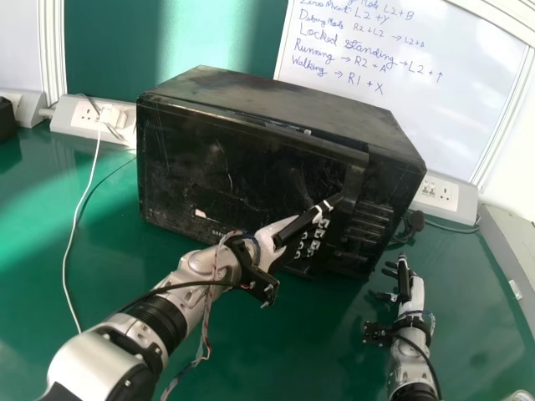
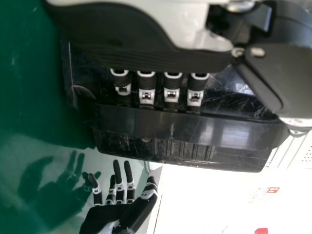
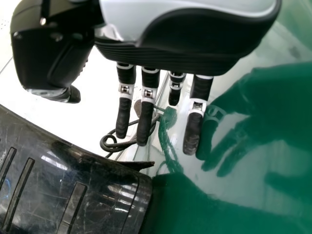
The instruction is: Open the door of oven
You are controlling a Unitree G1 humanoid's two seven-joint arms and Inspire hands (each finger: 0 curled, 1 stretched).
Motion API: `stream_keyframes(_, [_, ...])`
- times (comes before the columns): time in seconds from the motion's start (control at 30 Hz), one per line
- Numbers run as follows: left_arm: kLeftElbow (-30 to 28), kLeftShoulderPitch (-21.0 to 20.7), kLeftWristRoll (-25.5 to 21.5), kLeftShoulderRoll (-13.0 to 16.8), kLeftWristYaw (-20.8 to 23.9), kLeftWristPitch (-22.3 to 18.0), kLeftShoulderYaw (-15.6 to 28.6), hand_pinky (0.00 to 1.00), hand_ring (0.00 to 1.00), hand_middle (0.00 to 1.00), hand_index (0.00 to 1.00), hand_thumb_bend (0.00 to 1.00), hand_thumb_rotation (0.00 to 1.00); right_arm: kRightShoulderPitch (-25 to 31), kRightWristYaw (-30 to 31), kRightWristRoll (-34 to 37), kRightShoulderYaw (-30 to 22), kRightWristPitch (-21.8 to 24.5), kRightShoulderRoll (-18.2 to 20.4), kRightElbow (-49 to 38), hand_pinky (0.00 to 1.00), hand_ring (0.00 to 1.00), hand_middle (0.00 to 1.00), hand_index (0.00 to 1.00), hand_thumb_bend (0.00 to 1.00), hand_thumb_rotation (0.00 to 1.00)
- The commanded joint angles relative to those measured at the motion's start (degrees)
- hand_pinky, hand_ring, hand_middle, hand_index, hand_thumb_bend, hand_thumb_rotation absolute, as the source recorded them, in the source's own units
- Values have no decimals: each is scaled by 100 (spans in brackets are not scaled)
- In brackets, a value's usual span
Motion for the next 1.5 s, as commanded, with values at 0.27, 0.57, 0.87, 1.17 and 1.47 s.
stream_keyframes(0.27, [-5, -152, -99, -187, -246, -31, 85, 57, 61, 74, 88, 100, 94, 0, 30, -3, 29, 62, 41, 45, 38, 49, 64, 65, 62, 95])
stream_keyframes(0.57, [-3, -149, -91, -160, -545, -76, 83, 39, 48, 64, 71, 100, 99, 1, 37, -35, 75, 38, 29, 45, 38, 50, 65, 65, 61, 99])
stream_keyframes(0.87, [-7, -209, -279, -138, -1119, 92, 183, 36, 45, 57, 66, 100, 98, -7, 21, -17, 55, 56, 39, 48, 37, 49, 64, 66, 60, 97])
stream_keyframes(1.17, [-40, -269, -383, -188, -1368, 84, 295, 25, 33, 40, 58, 100, 94, 15, 10, 6, 30, 35, 49, 45, 39, 50, 65, 67, 60, 95])
stream_keyframes(1.47, [-54, -245, -428, -211, -1315, 73, 340, 19, 26, 34, 51, 100, 89, 33, 30, -8, 45, 9, 51, 42, 38, 49, 65, 66, 61, 97])
